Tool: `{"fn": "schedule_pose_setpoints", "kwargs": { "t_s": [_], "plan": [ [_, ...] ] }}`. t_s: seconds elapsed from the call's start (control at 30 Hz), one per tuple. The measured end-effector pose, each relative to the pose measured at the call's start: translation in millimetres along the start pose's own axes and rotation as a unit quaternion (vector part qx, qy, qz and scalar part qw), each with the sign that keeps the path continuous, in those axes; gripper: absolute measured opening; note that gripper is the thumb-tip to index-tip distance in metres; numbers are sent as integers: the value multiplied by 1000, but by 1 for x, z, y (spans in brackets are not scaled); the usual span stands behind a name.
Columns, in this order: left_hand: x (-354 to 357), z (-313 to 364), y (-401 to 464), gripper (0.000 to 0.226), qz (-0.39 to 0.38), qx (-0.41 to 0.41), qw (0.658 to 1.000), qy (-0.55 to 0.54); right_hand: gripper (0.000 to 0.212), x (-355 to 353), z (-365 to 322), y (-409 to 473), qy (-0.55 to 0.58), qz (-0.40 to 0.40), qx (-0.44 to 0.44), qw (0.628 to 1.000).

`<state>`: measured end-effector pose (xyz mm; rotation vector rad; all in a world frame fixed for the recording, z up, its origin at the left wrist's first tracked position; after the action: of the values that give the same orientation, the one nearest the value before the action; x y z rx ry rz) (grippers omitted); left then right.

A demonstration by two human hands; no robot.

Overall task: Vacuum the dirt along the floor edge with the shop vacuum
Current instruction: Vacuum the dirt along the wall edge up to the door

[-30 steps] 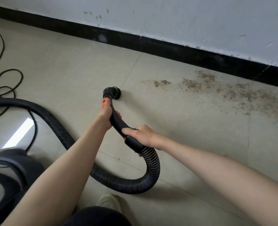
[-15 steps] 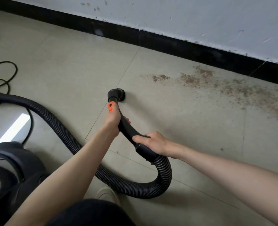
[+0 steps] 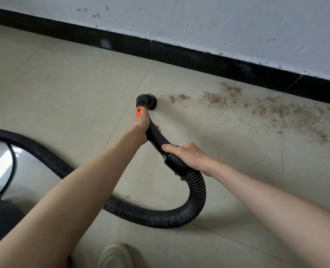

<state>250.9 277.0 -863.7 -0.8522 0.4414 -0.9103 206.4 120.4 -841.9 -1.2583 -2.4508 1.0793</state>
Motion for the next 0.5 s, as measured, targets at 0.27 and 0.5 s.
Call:
{"fn": "schedule_pose_setpoints", "kwargs": {
  "t_s": [0.27,0.5],
  "plan": [
    [38,22,12,41,-20,-12,997,77,74,-26,-5,16,43,30,6,999],
    [70,18,17,47,-22,-17,993,113,57,-50,4,12,33,58,12,998]
  ]
}}
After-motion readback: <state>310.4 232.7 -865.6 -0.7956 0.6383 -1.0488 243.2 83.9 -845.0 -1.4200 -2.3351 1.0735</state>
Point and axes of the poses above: each hand's wrist, its own y-axis towards the middle knuckle, its own x-axis out of the palm, z = x × y, the point moved 3 cm from there along y, towards the middle knuckle, and after that the axes turned 4 degrees about -x, right-handed, at the moved point
